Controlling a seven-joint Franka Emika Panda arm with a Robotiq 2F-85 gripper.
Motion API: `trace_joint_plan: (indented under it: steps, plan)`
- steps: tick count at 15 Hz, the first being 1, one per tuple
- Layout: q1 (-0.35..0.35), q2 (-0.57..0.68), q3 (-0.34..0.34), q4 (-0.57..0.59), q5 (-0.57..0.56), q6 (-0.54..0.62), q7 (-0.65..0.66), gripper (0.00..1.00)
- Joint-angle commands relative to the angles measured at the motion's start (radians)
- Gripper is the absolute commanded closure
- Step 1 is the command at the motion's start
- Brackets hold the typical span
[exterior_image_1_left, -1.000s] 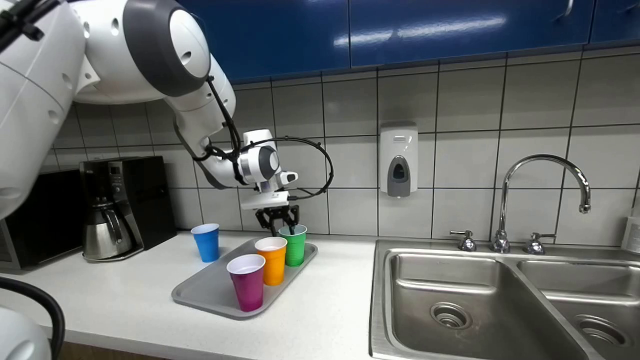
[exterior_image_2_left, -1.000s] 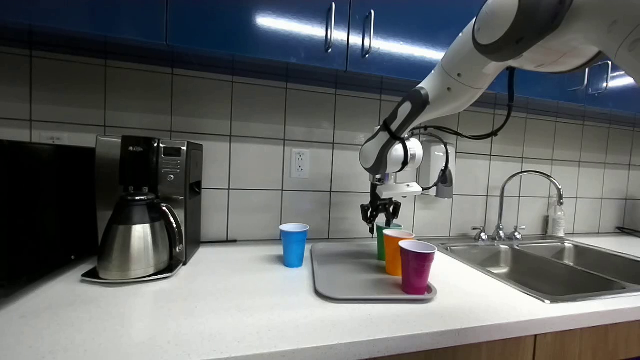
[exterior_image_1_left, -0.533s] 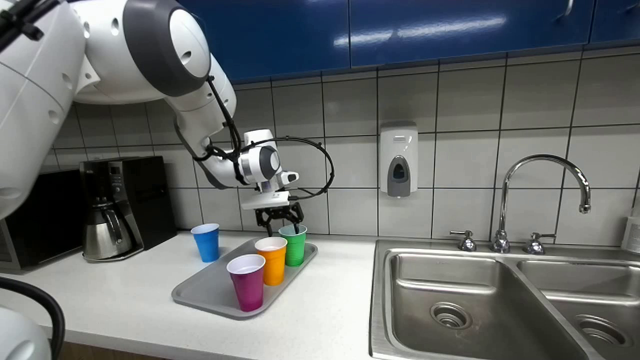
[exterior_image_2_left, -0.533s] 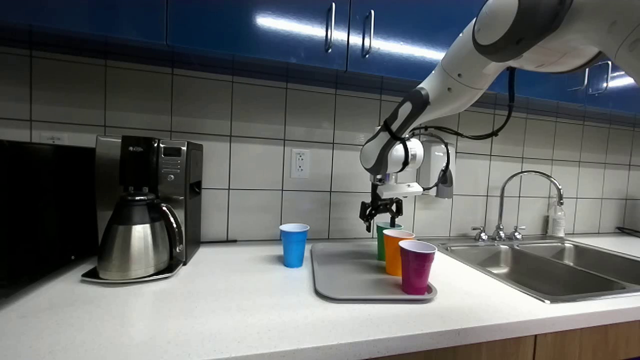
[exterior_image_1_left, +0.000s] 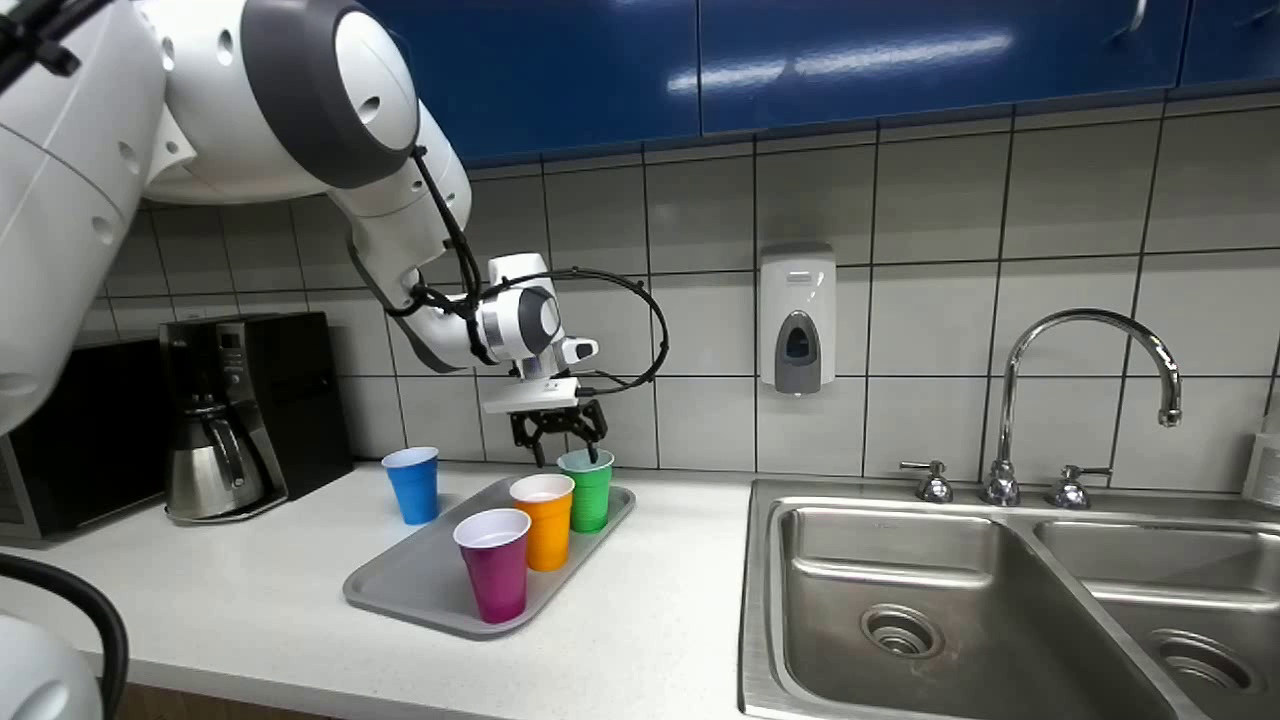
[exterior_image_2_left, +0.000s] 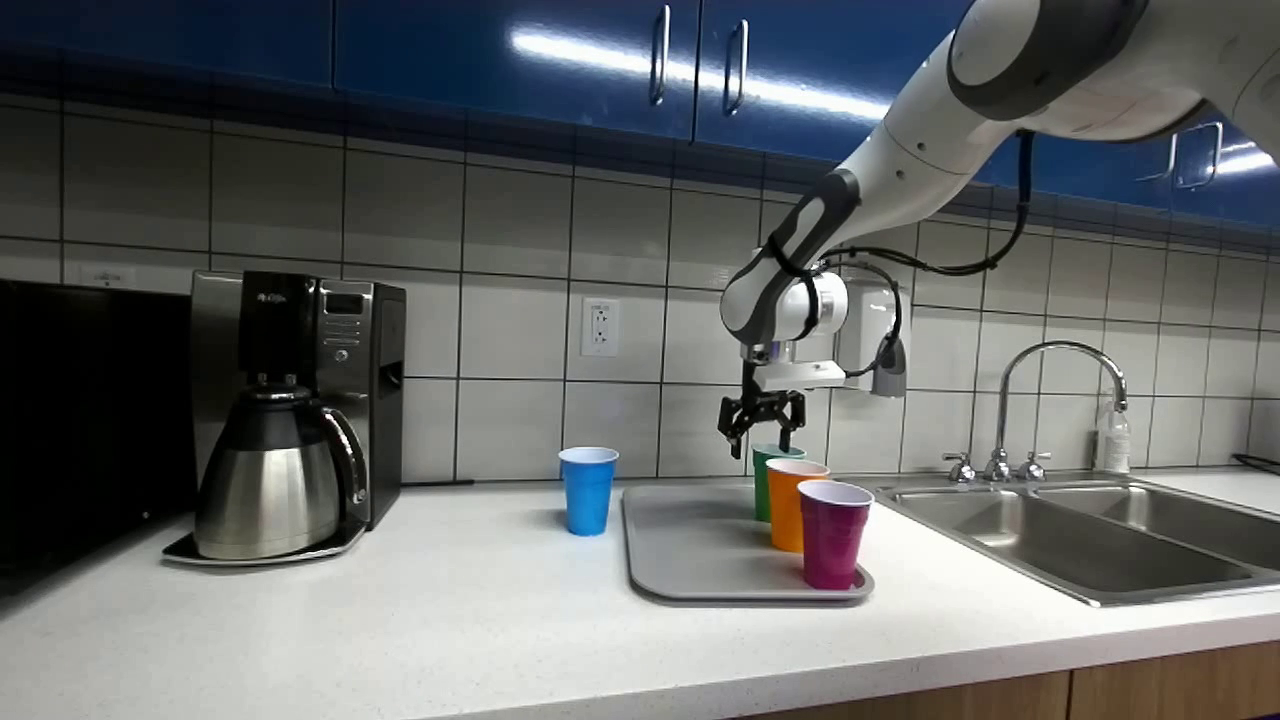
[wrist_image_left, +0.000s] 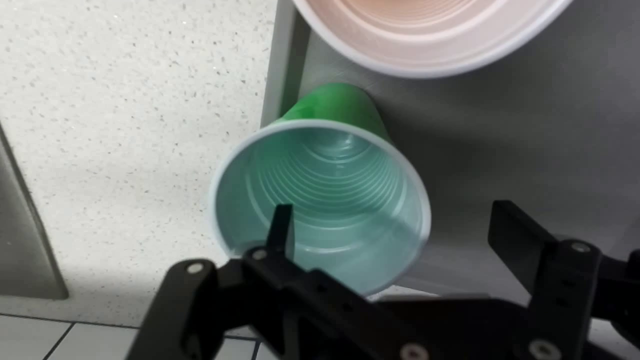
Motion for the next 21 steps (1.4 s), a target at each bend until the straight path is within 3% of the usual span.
trace_joint_plan:
  steps: [1,11,21]
  plan:
    - [-0.011,-0.058,0.015,-0.02,0.028,-0.016,0.005,0.0]
    - [-0.006,-0.139,0.028,-0.072,0.048,-0.011,0.003,0.0]
    - [-0.007,-0.277,0.058,-0.237,0.086,0.006,0.002,0.0]
